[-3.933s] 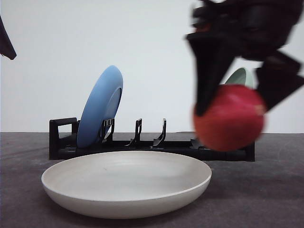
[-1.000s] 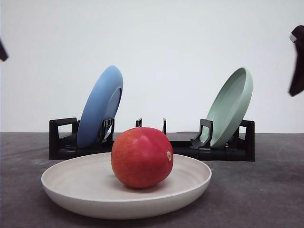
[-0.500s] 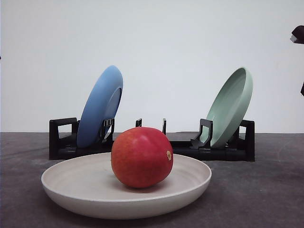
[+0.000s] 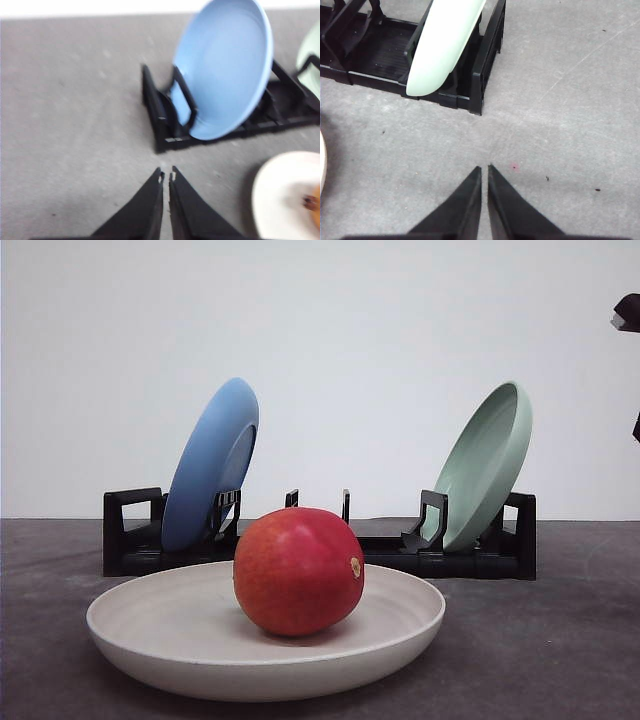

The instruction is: Place pomegranate in white plate

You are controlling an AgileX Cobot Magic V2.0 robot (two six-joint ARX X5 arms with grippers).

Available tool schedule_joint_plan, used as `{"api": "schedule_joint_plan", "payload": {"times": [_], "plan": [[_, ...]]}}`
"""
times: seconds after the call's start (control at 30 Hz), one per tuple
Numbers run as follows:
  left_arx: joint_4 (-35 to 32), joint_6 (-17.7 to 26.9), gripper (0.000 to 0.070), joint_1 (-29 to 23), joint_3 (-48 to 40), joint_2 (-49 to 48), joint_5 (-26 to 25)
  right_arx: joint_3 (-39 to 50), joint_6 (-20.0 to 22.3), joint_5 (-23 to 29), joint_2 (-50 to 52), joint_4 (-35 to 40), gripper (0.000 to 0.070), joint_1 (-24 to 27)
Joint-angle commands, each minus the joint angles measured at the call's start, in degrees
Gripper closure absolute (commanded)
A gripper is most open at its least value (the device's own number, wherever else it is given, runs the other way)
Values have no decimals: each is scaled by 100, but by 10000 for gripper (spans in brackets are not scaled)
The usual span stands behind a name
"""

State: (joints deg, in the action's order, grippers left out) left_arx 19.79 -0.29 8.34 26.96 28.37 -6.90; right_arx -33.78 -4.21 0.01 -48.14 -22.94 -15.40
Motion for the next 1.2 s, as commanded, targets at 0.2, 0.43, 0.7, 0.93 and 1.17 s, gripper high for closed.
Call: {"api": "schedule_joint_plan", "payload": {"times": [0.2, 0.43, 0.7, 0.93, 1.17], "plan": [[-793, -355, 700, -387, -1493, -1526, 329, -19, 61, 4, -44, 61, 684, -15], [-901, -469, 700, -550, -2070, -2322, 597, -18, 61, 4, -44, 61, 685, -15], [-929, -295, 700, -610, -2488, -2821, 599, -20, 61, 4, -44, 60, 684, -15], [-1034, -302, 700, -588, -2627, -2822, 601, -20, 60, 4, -44, 63, 684, -15], [-1060, -302, 700, -590, -2627, -2818, 601, -20, 61, 4, -44, 61, 684, -15]]}}
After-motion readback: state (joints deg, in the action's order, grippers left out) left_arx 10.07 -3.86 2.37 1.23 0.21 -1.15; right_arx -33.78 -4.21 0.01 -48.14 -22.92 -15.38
